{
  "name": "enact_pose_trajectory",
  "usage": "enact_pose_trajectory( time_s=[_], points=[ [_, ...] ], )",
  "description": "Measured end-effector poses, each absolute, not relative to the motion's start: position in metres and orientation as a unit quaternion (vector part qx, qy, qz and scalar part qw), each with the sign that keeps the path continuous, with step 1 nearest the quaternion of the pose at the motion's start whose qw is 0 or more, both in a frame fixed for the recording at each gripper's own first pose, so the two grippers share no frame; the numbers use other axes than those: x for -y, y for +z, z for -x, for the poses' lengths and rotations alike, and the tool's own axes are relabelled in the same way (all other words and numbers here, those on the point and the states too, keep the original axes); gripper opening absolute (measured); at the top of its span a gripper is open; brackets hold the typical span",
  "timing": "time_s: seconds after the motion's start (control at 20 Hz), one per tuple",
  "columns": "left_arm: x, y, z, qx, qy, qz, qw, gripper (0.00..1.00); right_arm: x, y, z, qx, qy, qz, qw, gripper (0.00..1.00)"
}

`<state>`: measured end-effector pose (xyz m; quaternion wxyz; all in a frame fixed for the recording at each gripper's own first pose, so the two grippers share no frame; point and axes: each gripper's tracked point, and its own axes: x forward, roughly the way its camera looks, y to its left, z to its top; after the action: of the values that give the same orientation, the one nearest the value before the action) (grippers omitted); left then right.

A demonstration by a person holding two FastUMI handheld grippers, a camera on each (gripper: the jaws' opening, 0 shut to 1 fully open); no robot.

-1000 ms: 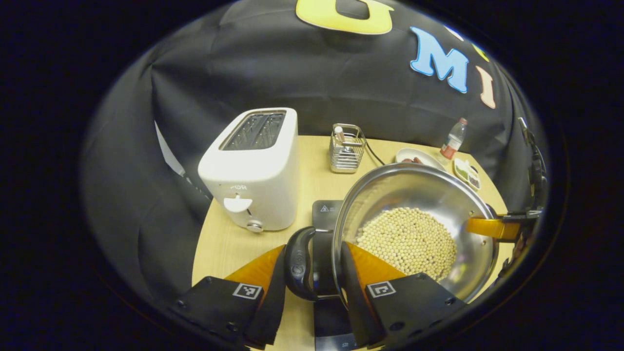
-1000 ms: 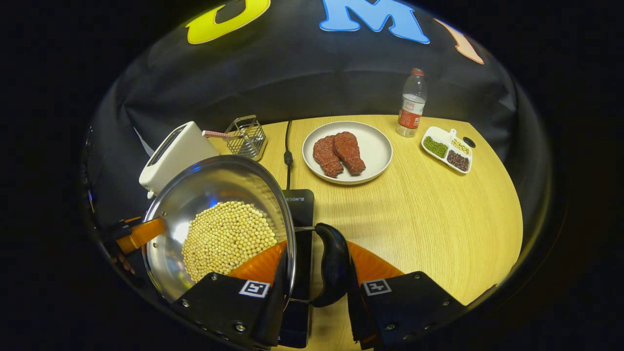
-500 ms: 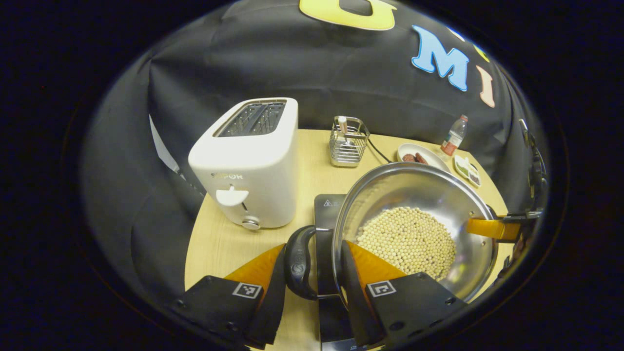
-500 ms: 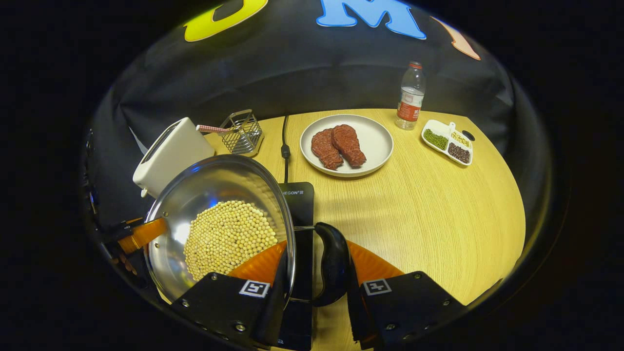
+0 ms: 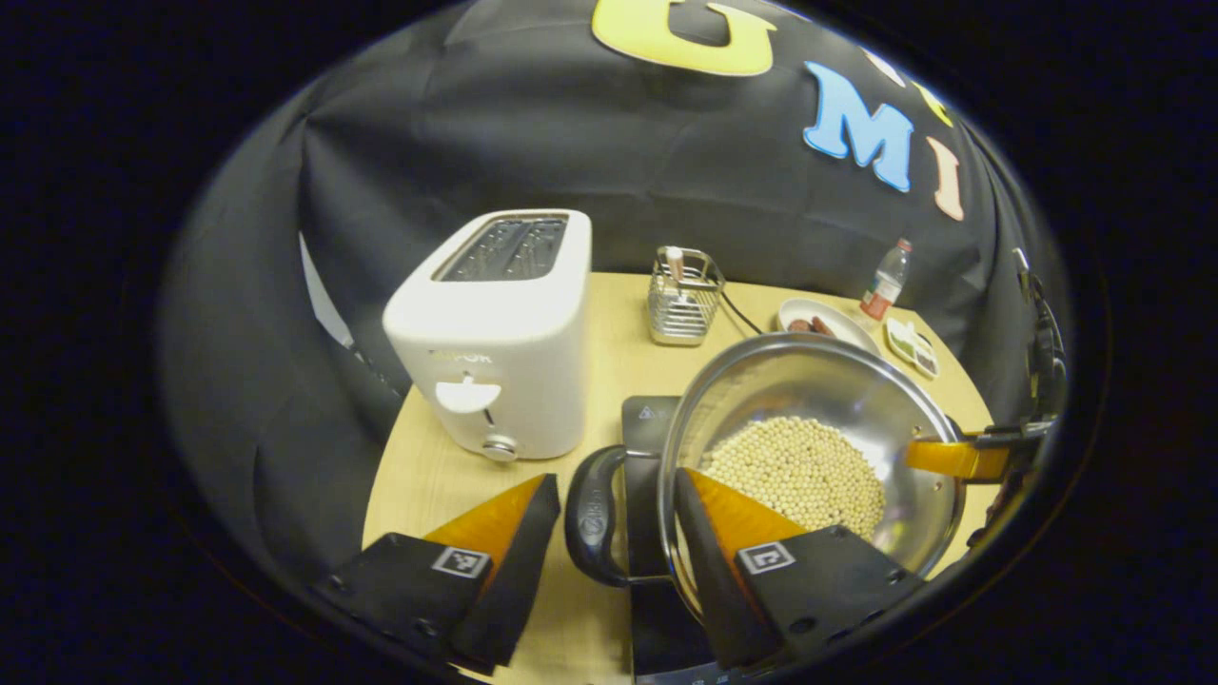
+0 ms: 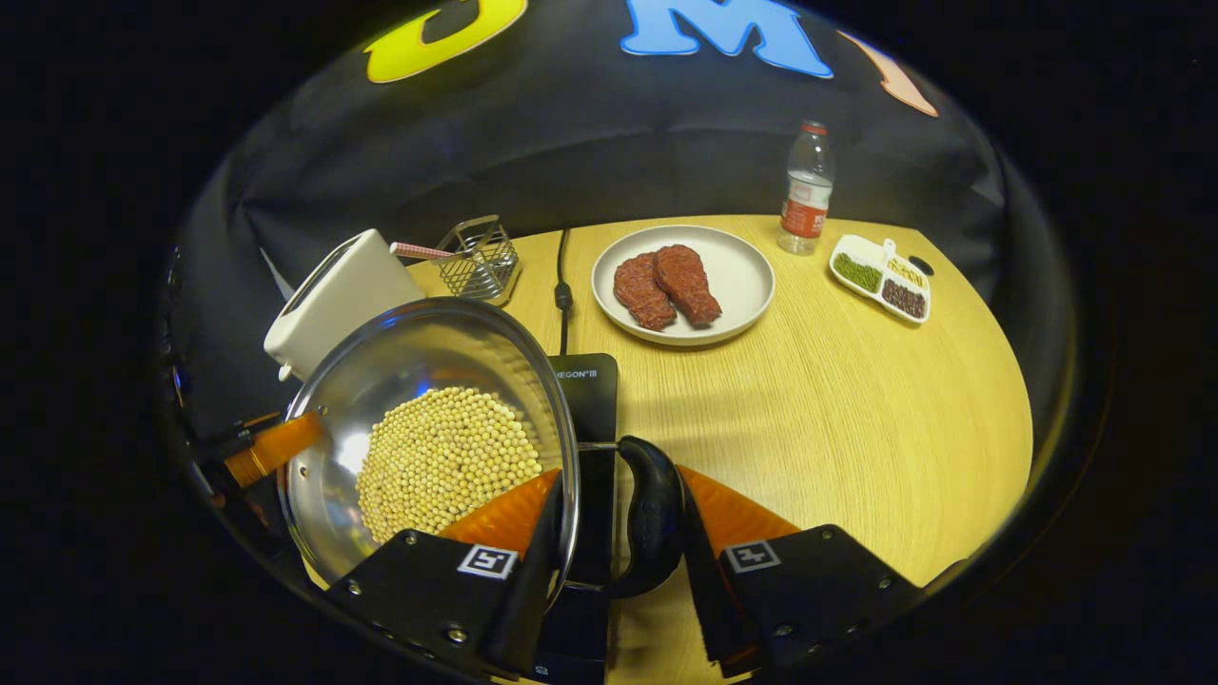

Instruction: First push the handle of the pot to place it horizontally, then grasp the pot with both hands and set it on the induction cooktop.

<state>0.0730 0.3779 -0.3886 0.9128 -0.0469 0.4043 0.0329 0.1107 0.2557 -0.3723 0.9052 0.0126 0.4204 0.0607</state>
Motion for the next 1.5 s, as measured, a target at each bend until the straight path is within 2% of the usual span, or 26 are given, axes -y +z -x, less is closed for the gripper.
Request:
enact_pose_trajectory(
  time_s=[0.05,0.1,0.15,0.2,0.5,0.75,0.8,0.9,0.95,1.05,1.15,1.2,1.4,1.5],
  points=[
    [-0.380,-0.380,-0.070,-0.396,0.042,0.052,0.916,0.89,-0.255,-0.363,-0.112,-0.405,0.069,-0.006,0.911,0.76],
    [-0.383,-0.368,-0.068,-0.383,0.054,0.049,0.921,0.97,-0.254,-0.352,-0.112,-0.391,0.078,-0.001,0.917,0.72],
    [-0.384,-0.354,-0.068,-0.365,0.064,0.042,0.928,0.96,-0.251,-0.341,-0.111,-0.377,0.088,0.004,0.922,0.88],
    [-0.381,-0.339,-0.068,-0.347,0.071,0.034,0.934,0.97,-0.246,-0.330,-0.109,-0.363,0.096,0.011,0.927,0.90],
    [-0.301,-0.236,-0.056,-0.248,0.074,0.008,0.966,0.97,-0.205,-0.242,-0.089,-0.271,0.118,0.004,0.955,0.90],
    [-0.191,-0.123,-0.060,-0.135,0.057,0.026,0.989,0.96,-0.144,-0.140,-0.070,-0.161,0.094,-0.006,0.982,0.92],
    [-0.169,-0.098,-0.060,-0.111,0.055,0.031,0.992,1.00,-0.131,-0.118,-0.066,-0.138,0.090,-0.009,0.986,0.92],
    [-0.129,-0.060,-0.056,-0.071,0.045,0.043,0.996,0.95,-0.111,-0.082,-0.053,-0.102,0.092,-0.020,0.990,0.97],
    [-0.112,-0.049,-0.050,-0.059,0.041,0.040,0.997,0.99,-0.100,-0.069,-0.042,-0.091,0.089,-0.024,0.992,0.98],
    [-0.088,-0.028,-0.039,-0.040,0.044,0.023,0.998,0.97,-0.069,-0.043,-0.030,-0.068,0.071,-0.026,0.995,0.98],
    [-0.063,-0.010,-0.033,-0.022,0.043,0.023,0.999,0.99,-0.048,-0.028,-0.019,-0.055,0.068,-0.023,0.996,0.99],
    [-0.052,-0.004,-0.032,-0.015,0.042,0.024,0.999,0.95,-0.042,-0.025,-0.014,-0.050,0.069,-0.023,0.996,0.98],
    [-0.036,-0.010,-0.019,-0.028,0.059,0.030,0.997,0.99,-0.024,-0.018,-0.006,-0.044,0.075,-0.016,0.996,0.98],
    [-0.037,-0.008,-0.015,-0.025,0.069,0.031,0.997,0.95,-0.021,-0.012,-0.005,-0.037,0.079,-0.012,0.996,0.98]
  ],
)
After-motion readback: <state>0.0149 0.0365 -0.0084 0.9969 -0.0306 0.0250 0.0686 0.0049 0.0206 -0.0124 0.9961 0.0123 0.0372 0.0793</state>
